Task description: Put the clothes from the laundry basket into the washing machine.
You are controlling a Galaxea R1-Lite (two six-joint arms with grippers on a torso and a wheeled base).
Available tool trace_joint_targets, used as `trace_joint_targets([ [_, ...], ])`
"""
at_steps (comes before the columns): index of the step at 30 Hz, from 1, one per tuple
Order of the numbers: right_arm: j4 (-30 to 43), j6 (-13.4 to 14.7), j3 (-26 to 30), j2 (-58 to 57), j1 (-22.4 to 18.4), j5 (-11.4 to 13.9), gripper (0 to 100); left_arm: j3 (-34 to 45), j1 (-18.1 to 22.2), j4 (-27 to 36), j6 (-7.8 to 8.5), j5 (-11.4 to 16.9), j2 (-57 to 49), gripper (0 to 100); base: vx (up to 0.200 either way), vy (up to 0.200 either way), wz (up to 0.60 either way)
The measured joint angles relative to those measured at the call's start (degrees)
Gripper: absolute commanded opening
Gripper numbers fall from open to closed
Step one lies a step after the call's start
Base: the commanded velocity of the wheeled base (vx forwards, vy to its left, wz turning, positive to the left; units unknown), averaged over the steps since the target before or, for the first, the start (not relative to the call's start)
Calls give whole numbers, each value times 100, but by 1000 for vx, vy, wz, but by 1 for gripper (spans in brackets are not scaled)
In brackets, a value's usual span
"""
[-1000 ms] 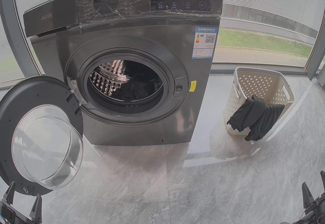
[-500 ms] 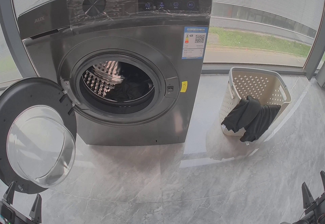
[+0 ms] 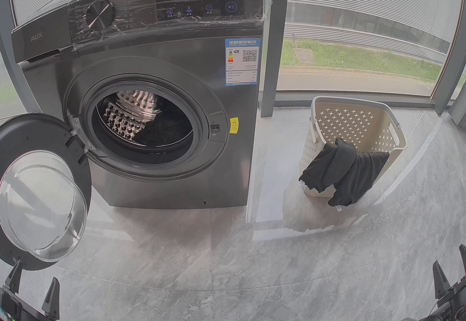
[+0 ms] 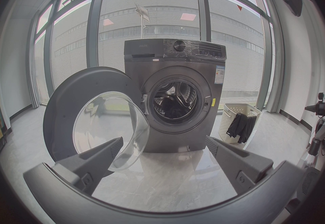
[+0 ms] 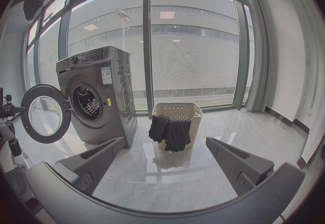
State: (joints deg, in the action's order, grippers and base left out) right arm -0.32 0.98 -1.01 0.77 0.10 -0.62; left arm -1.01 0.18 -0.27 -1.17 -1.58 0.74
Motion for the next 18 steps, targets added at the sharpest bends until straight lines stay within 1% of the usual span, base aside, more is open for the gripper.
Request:
trace_joint_targets([
  [9,5,-5,0,5,-10,2,100,0,-2,2,16,-11,5,100,0,-200,0],
  [17,10,-11,0,7,-12,0,100,0,-2,2,11,4,7,100,0,0,0],
  [18,10,-13,0,7,-17,0,100,0,-2,2,13,4,7,100,0,0,600],
])
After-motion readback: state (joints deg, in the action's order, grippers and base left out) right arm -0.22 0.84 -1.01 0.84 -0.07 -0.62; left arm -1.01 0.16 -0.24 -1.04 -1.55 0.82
